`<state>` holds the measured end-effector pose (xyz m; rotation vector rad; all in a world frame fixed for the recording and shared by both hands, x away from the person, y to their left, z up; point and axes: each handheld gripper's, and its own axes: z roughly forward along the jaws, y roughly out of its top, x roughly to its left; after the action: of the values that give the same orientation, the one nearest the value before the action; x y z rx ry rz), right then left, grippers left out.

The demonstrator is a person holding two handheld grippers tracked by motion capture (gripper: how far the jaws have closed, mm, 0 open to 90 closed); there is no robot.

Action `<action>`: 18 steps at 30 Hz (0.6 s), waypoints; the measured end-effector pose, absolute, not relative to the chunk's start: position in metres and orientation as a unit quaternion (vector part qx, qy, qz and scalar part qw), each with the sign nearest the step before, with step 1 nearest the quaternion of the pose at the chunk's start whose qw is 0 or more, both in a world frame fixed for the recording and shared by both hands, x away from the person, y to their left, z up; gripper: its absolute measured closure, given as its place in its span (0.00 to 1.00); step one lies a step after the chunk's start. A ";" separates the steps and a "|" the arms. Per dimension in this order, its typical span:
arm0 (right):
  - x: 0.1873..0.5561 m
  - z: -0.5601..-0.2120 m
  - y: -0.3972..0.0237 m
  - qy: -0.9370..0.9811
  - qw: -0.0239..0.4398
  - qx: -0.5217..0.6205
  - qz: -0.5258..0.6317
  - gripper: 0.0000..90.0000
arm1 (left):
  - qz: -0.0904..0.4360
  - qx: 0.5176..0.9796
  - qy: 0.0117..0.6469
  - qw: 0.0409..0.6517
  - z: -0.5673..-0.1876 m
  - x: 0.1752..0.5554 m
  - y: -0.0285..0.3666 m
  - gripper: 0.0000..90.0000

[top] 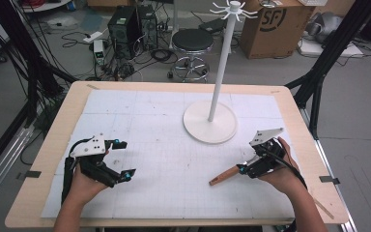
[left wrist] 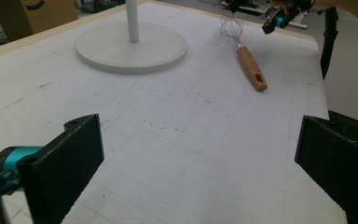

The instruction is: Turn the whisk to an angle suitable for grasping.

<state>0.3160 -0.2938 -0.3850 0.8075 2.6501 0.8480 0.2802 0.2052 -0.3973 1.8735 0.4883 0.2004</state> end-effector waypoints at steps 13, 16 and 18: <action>0.332 -0.400 -0.264 0.957 0.070 0.219 0.176 0.06 | 0.085 0.798 0.206 0.560 -0.398 0.280 0.204 0.02; 0.335 -0.407 -0.260 0.964 0.053 0.207 0.156 0.07 | 0.085 0.799 0.204 0.559 -0.398 0.280 0.204 0.02; 0.335 -0.410 -0.257 0.969 0.045 0.197 0.141 0.09 | 0.085 0.799 0.204 0.560 -0.399 0.281 0.203 0.02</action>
<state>0.3355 -0.2570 -0.4100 0.6018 2.9598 0.4308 0.2806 0.2033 -0.3987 1.8830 0.4808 0.1993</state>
